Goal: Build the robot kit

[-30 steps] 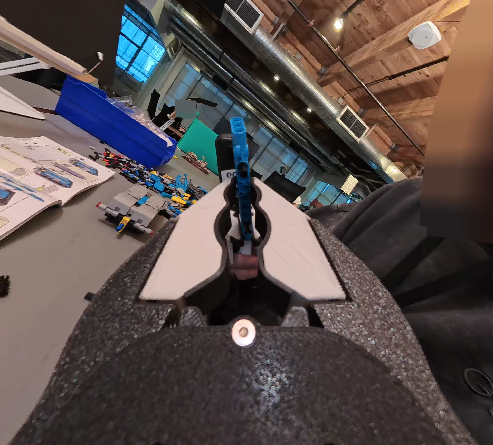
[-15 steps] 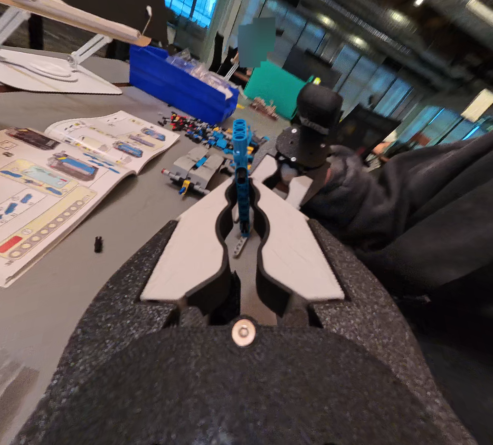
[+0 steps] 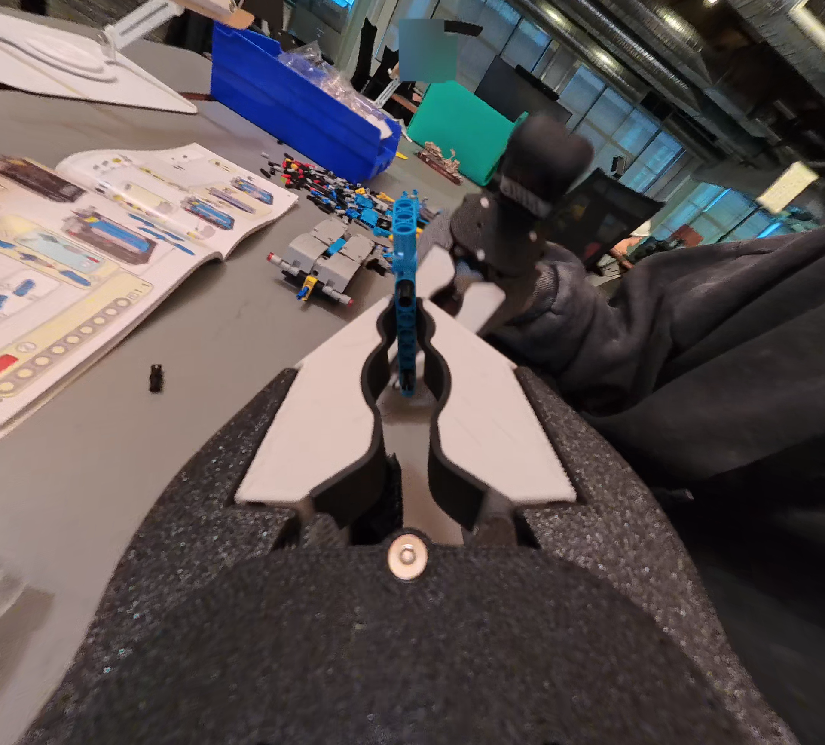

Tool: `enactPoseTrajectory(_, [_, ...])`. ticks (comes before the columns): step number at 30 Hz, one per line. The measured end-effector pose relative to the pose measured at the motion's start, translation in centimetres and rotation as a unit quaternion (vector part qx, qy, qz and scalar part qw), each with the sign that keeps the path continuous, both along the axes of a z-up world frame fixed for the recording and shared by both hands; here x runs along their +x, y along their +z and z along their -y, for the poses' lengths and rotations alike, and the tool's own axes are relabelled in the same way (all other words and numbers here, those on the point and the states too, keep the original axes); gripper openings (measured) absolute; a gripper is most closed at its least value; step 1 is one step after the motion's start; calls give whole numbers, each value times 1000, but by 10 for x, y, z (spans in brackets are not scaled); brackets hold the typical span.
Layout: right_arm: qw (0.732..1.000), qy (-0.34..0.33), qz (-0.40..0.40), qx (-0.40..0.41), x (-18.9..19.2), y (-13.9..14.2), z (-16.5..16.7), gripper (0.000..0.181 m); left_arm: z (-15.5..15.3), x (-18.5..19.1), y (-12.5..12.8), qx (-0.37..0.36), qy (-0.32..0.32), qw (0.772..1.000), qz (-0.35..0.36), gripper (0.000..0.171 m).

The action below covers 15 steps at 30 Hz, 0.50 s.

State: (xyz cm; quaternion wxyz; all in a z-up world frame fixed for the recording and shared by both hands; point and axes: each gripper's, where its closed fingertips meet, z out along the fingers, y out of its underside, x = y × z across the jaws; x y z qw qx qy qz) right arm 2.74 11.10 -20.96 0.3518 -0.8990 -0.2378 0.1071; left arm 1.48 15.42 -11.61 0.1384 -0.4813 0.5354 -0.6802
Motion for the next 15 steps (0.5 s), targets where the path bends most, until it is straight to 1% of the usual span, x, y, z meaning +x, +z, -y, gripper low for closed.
enactPoseTrajectory(1, [997,-18,-59,38,-1,23,-10,6,2,-1,1,-17,-11,1000,-2,6])
enactPoseTrajectory(2, [988,-39,-124,84,2,51,-20,6,2,-1,1,-31,-17,999,-5,6])
enactPoseTrajectory(3, [970,-54,-204,117,4,77,-27,6,3,-2,0,-36,-23,999,-9,6])
enactPoseTrajectory(4, [947,-67,-284,138,7,98,-34,6,5,-2,-1,-38,-29,999,-11,6])
enactPoseTrajectory(5, [921,-75,-352,150,10,111,-40,6,7,-3,0,-42,-34,998,-9,6])
enactPoseTrajectory(6, [902,-77,-398,148,10,115,-44,5,9,-3,0,-49,-41,998,-8,6])
enactPoseTrajectory(7, [889,-69,-432,137,6,114,-47,5,10,-3,2,-59,-44,997,-7,6])
enactPoseTrajectory(8, [877,-59,-460,125,0,113,-48,5,10,-3,0,-60,-45,997,-13,6])
enactPoseTrajectory(10, [874,-57,-468,117,-5,108,-50,5,11,-3,-3,-54,-45,997,-19,6])
enactPoseTrajectory(12, [863,-57,-487,120,-4,112,-50,5,13,-3,-6,-51,-51,997,-28,6])
enactPoseTrajectory(14, [864,-62,-487,114,-3,107,-52,5,16,-3,-7,-51,-58,997,-29,6])
enactPoseTrajectory(15, [858,-57,-497,113,-4,109,-52,5,16,-3,-9,-48,-59,997,-33,6])
